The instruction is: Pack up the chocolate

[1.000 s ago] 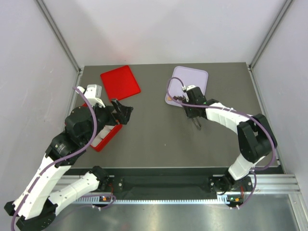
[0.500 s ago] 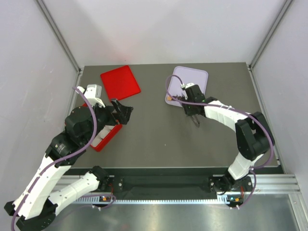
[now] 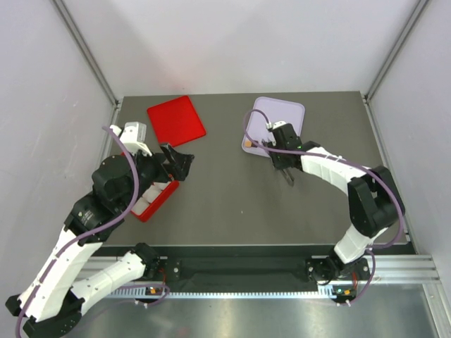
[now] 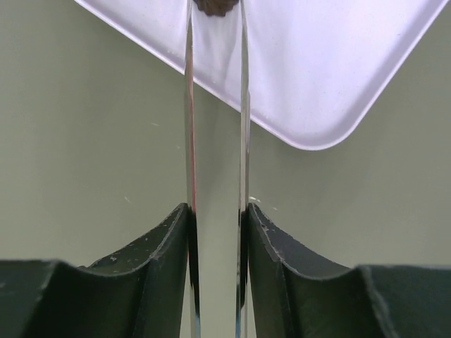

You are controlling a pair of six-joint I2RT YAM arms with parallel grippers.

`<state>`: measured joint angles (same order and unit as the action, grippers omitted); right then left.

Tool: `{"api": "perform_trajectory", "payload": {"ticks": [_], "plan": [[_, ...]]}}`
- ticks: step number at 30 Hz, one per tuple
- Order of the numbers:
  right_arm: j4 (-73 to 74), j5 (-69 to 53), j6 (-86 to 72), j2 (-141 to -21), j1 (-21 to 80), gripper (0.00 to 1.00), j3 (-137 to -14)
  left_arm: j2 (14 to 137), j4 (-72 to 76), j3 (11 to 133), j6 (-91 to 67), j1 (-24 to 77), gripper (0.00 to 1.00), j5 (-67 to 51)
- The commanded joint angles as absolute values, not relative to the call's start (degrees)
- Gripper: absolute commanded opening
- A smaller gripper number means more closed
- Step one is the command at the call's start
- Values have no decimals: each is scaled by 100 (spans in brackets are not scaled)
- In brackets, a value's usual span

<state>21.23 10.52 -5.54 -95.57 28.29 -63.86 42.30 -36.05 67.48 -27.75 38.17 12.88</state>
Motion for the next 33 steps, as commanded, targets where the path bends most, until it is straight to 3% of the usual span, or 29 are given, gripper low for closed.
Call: {"api": "perform_trajectory", "payload": {"ticks": [1,19,33], "plan": [[2127,1204,-527,-9114,2751,35,-6662,4289,-3393,6935,-2786,3814,99,1231],[2075,704,-1001,-8693,2970,33,-6908,4482,-3393,7294,-2725,3814,99,1169],[758,484,-1986,-9825,5141,31,-8128,4272,-3437,7831,-2883,3806,99,923]]}}
